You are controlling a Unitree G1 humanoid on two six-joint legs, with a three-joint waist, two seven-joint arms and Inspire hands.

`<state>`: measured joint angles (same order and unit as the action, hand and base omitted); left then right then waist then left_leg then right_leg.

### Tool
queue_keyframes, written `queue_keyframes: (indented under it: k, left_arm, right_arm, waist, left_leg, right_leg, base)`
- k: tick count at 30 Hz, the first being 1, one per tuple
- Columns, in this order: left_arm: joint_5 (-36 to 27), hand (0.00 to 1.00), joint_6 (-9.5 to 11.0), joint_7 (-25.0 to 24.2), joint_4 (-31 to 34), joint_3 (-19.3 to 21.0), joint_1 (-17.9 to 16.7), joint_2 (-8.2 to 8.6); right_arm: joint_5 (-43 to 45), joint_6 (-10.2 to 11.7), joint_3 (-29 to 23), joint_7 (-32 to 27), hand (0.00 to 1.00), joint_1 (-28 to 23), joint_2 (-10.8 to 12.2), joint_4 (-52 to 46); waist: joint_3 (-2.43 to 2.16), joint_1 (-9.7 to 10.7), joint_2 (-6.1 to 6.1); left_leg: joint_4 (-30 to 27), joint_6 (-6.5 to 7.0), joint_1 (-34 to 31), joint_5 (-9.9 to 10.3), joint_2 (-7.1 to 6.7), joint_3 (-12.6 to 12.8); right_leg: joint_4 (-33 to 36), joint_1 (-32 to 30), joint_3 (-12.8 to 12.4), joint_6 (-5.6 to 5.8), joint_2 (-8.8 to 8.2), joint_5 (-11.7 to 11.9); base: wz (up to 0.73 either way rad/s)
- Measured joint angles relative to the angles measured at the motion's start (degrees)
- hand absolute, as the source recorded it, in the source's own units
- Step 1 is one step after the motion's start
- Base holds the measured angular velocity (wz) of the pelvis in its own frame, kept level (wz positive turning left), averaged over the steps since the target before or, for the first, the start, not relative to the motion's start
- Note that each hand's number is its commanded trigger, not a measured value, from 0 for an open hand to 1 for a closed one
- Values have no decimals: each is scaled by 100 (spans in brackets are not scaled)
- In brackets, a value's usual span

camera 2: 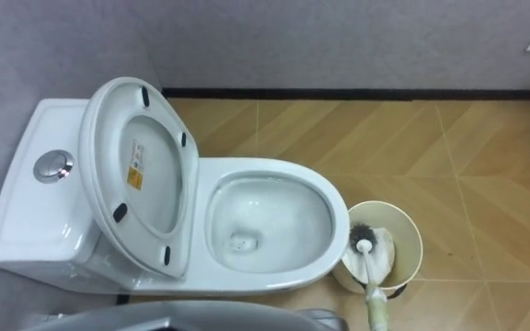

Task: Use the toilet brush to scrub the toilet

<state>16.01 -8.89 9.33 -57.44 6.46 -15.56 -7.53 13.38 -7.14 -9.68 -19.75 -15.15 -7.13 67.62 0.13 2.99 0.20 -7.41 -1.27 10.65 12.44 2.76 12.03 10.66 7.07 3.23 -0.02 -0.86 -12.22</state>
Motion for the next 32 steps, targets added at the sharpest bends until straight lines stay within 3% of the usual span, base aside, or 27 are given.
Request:
queue_keyframes:
  k: [12, 20, 26, 32]
  left_arm:
    - [317, 0, -82, -3, -1, -3, 19, 1]
    - [462, 0, -119, -394, 0, -114, 41, 7]
    - [504, 0, -122, -685, 2, -117, 34, 19]
    - [625, 0, -125, -780, 0, -119, 30, 45]
  right_arm:
    - [-8, -41, 42, 296, 0, 20, 1, 0]
    - [-45, -64, 254, 1068, 0, 156, 15, 163]
    - [-347, -302, 311, 1650, 0, 280, 17, 578]
    - [-329, -404, 401, 1919, 0, 338, 7, 591]
  waist:
    - [-9, 14, -15]
    - [-7, 21, -28]
    - [-5, 90, -20]
    - [-2, 111, -14]
  left_leg:
    - [-27, -1, -3, -1, -16, -30]
    - [-46, -1, -2, -1, -16, -128]
    - [-123, 0, -11, -1, -53, -312]
    - [-125, 8, -69, 4, -47, -374]
  right_leg:
    - [-14, 1, -5, 2, -16, -2]
    - [-29, 10, 13, 3, -19, -5]
    - [-1, 102, 172, 15, -76, -43]
    - [13, 89, 216, 10, -64, -47]
  base:
    - [0]
    - [2]
    - [14]
    - [5]
